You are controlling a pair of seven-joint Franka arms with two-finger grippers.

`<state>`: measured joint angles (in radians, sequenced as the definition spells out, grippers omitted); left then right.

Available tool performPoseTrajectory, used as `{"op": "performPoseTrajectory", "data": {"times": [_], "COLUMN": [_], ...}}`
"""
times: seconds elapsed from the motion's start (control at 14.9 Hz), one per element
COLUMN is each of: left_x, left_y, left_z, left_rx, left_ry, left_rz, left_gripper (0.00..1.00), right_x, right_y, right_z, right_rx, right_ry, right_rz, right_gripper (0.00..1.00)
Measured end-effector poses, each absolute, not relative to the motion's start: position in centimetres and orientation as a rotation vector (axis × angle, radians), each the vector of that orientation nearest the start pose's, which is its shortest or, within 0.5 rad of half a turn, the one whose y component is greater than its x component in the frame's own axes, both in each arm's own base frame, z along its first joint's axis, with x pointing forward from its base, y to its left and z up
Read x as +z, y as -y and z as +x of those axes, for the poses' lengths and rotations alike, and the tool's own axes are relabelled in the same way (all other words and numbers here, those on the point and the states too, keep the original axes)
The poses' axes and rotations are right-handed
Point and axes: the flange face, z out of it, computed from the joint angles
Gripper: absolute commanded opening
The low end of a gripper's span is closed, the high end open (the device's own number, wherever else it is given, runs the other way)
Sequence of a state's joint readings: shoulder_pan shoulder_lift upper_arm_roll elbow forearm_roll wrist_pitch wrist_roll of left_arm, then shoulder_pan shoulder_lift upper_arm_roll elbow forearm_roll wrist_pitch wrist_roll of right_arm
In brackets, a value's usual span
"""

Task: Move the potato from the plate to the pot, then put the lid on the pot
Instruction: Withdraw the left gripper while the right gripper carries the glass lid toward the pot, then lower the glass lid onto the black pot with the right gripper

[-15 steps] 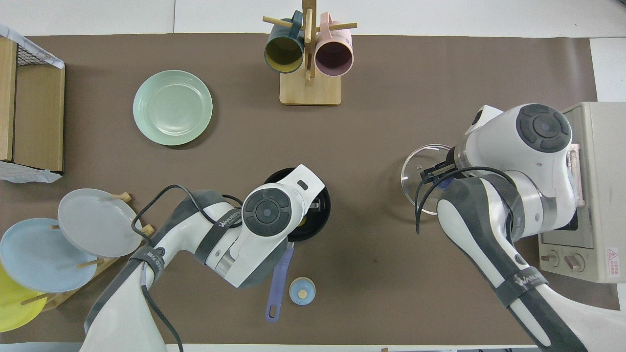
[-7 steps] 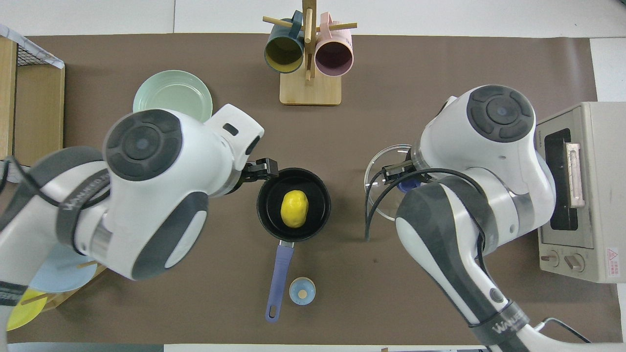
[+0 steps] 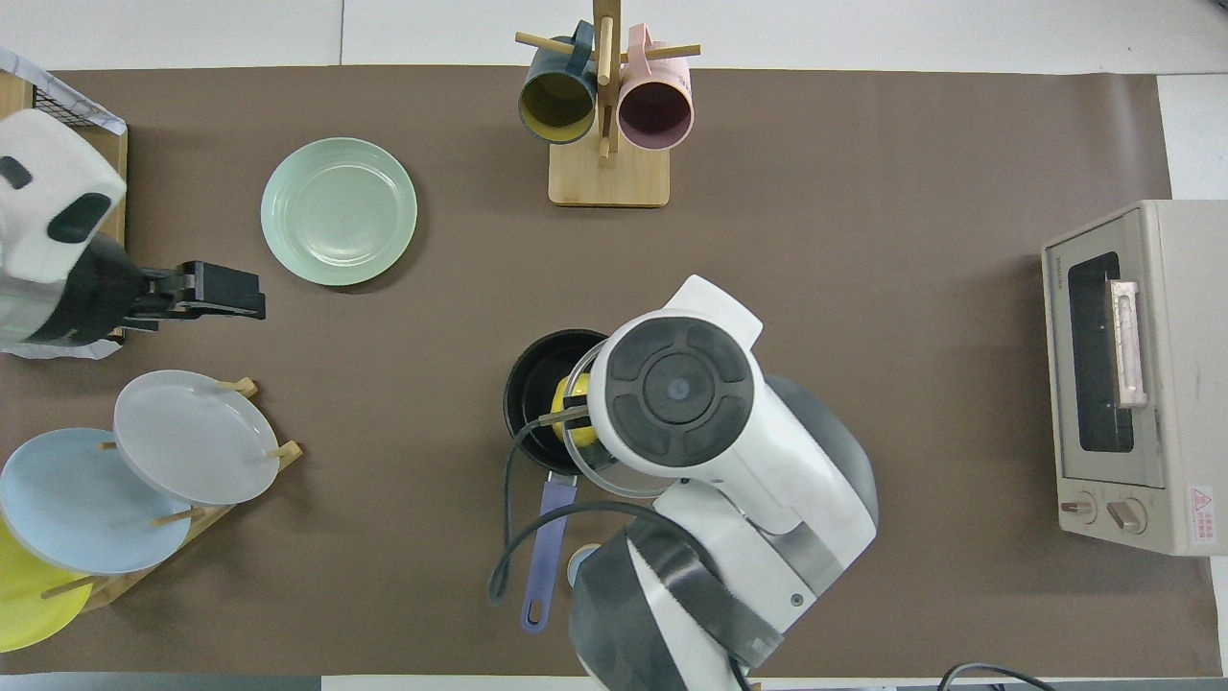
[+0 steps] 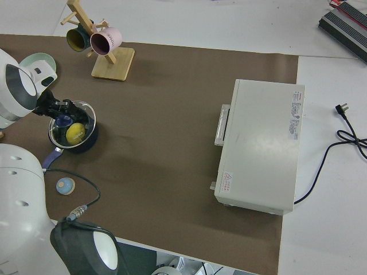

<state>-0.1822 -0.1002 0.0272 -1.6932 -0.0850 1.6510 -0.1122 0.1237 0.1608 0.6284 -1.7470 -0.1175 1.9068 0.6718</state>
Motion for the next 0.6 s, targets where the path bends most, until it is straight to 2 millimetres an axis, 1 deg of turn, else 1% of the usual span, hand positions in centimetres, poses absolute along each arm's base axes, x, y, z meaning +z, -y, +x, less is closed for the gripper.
{"op": "performPoseTrajectory", "data": {"times": [0.07, 0.13, 0.2, 0.33, 0.6], "left_x": [62.9, 62.9, 62.8, 62.8, 62.5], "left_y": [7.2, 5.9, 5.2, 5.2, 5.7], "left_z": [52.5, 52.7, 52.8, 52.7, 52.3], "left_rx": [-0.079, -0.081, -0.081, -0.071, -0.021], "left_ry": [-0.096, -0.119, -0.132, -0.144, -0.157], "left_rz": [-3.232, -3.229, -3.228, -3.227, -3.222], "left_gripper": [1.0, 1.0, 1.0, 1.0, 1.0], "right_x": [49.0, 48.6, 47.9, 46.3, 43.3], "right_y": [-40.8, -42.0, -42.9, -44.1, -44.5], "right_z": [45.3, 44.8, 44.4, 44.2, 45.4], "right_rx": [-0.065, -0.069, -0.067, -0.065, -0.044], "right_ry": [0.161, 0.16, 0.168, 0.186, 0.195], "right_rz": [-3.128, -3.124, -3.116, -3.121, -3.121], "right_gripper": [0.0, 0.0, 0.0, 0.0, 0.0]}}
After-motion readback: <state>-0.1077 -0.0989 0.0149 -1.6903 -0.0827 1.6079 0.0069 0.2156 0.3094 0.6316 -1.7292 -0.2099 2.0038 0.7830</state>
